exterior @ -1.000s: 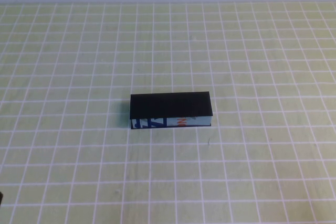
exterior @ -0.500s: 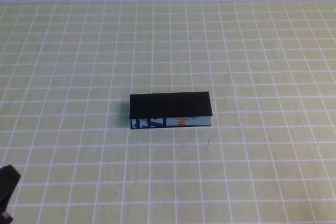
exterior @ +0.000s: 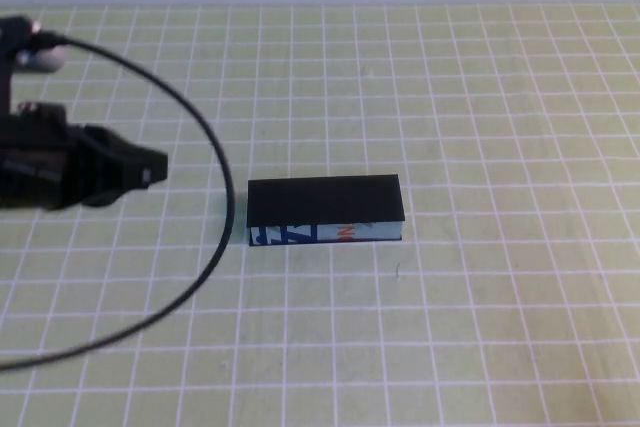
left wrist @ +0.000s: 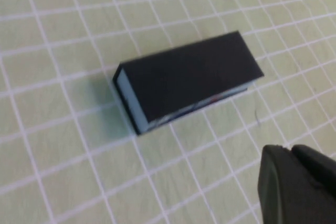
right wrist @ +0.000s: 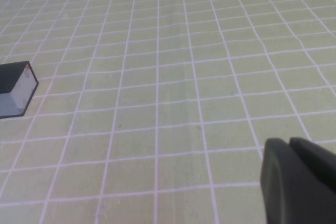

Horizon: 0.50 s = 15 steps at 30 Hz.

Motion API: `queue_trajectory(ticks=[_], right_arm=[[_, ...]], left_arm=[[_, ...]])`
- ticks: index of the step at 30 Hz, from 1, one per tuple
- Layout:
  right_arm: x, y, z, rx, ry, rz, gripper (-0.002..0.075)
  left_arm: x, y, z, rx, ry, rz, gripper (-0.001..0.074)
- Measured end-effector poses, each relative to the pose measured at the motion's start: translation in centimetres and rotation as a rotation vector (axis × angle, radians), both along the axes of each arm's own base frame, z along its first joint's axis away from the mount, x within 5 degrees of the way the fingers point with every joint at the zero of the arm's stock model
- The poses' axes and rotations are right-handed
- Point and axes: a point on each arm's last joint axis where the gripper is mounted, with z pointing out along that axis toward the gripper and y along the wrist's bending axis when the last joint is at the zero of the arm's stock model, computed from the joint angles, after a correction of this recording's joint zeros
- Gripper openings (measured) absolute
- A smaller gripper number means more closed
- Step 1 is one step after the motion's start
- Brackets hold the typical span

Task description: Take glasses out of glasses case

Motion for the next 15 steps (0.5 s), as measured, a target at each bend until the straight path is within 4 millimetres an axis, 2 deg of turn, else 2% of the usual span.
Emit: queue_trajectory(ticks=[4, 8, 11, 15], right_arm=[[0.0, 0.0, 0.0, 0.000, 0.000, 0.000, -0.0018], [0.0, 0.0, 0.0, 0.000, 0.000, 0.000, -0.0018], [0.0, 0.0, 0.0, 0.000, 0.000, 0.000, -0.0018], [0.0, 0.0, 0.0, 0.000, 0.000, 0.000, -0.0018]], left_arm=[[5.7, -1.2, 0.2, -0.020, -0.008, -0.073, -0.0004], [10.4, -2.4, -1.3, -0.031, 0.016, -0.127, -0.0004], [13.0, -3.7, -3.4, -0.008, 0.027, -0.154, -0.0004], [15.1, -6.2, -5.5, 0.017, 0.025, -0.204, -0.0004]])
